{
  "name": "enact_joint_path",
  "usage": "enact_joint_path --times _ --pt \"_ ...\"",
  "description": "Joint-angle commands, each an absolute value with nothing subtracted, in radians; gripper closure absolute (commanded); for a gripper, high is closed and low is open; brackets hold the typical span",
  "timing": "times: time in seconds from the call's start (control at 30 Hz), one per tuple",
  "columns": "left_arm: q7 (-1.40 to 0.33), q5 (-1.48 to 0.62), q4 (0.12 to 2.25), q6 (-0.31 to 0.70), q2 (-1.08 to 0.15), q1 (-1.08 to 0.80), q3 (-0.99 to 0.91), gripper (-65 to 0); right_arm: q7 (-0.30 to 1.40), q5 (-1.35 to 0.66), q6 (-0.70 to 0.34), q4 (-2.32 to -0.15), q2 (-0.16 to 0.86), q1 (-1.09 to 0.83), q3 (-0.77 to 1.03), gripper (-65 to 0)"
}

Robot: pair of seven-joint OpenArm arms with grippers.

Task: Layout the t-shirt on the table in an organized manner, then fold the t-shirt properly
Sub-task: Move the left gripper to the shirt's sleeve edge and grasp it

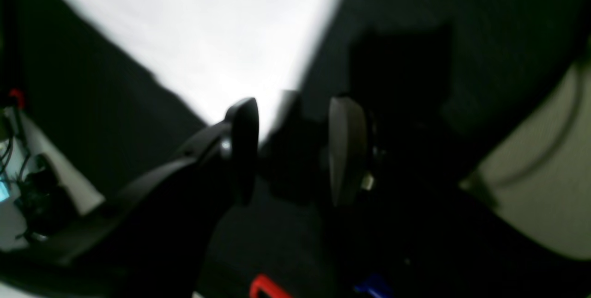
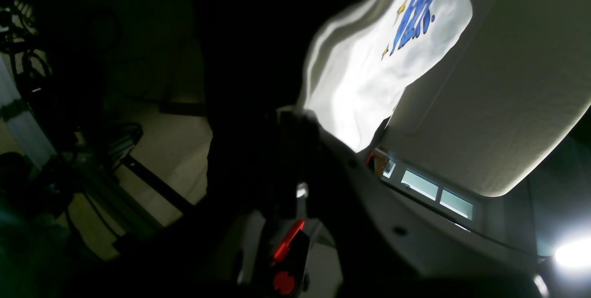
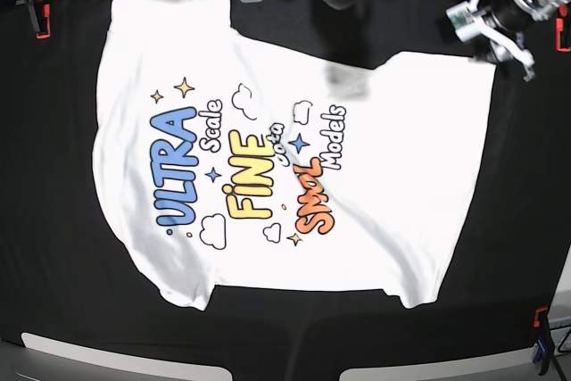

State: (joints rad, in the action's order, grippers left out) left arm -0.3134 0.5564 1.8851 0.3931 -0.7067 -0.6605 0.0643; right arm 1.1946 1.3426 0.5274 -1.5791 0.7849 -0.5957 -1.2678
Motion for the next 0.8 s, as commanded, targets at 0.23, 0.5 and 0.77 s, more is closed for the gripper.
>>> enact_joint_path --times 0.23,0.5,0.77 --pt "-0.305 0.673 1.743 0.243 -0.718 -0.561 0.167 -23.5 1.215 1.362 0.531 -1.591 0.797 -0.607 -1.271 0.0" --pt "-0.293 0.68 1.74 0.223 -0.719 -0.525 0.173 -23.5 1.216 1.362 0.531 -1.591 0.797 -0.607 -1.271 0.0" --pt "-0.286 0.644 1.74 0.224 -0.719 -0.49 0.173 -21.8 1.216 1.362 0.531 -1.591 0.797 -0.607 -1.271 0.0"
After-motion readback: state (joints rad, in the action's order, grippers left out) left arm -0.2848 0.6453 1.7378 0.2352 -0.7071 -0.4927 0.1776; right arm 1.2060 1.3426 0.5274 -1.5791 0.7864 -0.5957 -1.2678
